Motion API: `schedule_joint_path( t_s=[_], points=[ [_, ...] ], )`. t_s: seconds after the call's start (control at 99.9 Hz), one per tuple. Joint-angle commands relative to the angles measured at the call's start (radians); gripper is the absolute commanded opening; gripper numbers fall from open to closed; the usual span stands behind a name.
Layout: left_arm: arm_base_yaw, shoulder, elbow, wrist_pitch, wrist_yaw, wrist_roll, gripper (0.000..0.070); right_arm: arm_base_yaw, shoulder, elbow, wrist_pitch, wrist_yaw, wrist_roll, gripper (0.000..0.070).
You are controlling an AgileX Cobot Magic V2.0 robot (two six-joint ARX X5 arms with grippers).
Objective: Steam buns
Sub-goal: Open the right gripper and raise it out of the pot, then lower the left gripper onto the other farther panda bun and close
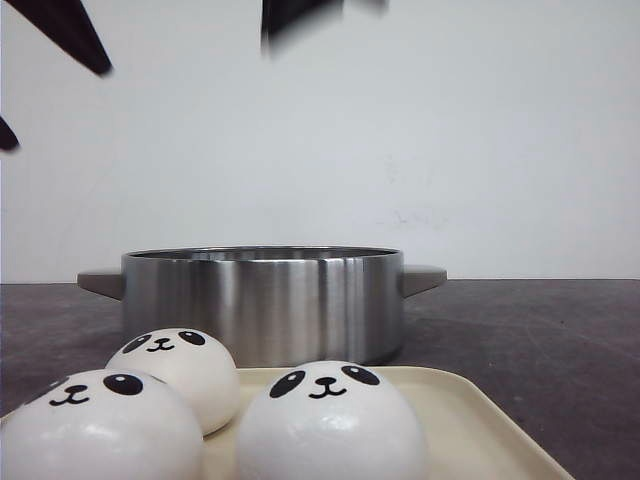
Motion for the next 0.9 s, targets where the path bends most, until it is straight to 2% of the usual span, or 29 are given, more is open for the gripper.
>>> schedule_joint_path(
  t_s=[0.0, 0.11, 0.33, 0.44, 0.66, 0.891],
  points=[
    [-0.027, 0.048, 0.017, 0.003, 0.006, -0.035, 0.0596, 0.042, -0.084, 0.023, -0.022, 0.027, -0.056, 0.0016],
    [-0.075, 0.143, 0.017, 0.011, 0.005, -0.045, 0.0596, 0.109, -0.234, 0.023, -0.048, 0.087, -0.084, 0.0016],
    [-0.168, 0.331, 0.017, 0.039, 0.002, -0.068, 0.0596, 0.224, -0.452, 0.023, -0.124, 0.292, -0.098, 0.0015],
    [-0.199, 0.417, 0.017, 0.085, -0.039, -0.08, 0.0596, 0.238, -0.509, 0.023, -0.175, 0.359, -0.086, 0.0015],
    [-0.212, 0.546, 0.017, 0.161, -0.129, -0.091, 0.0596, 0.241, -0.571, 0.023, -0.295, 0.379, -0.014, 0.0015],
    [-0.212, 0.624, 0.018, 0.22, -0.14, -0.128, 0.0592, 0.241, -0.586, 0.023, -0.369, 0.38, 0.045, 0.0015]
  ],
)
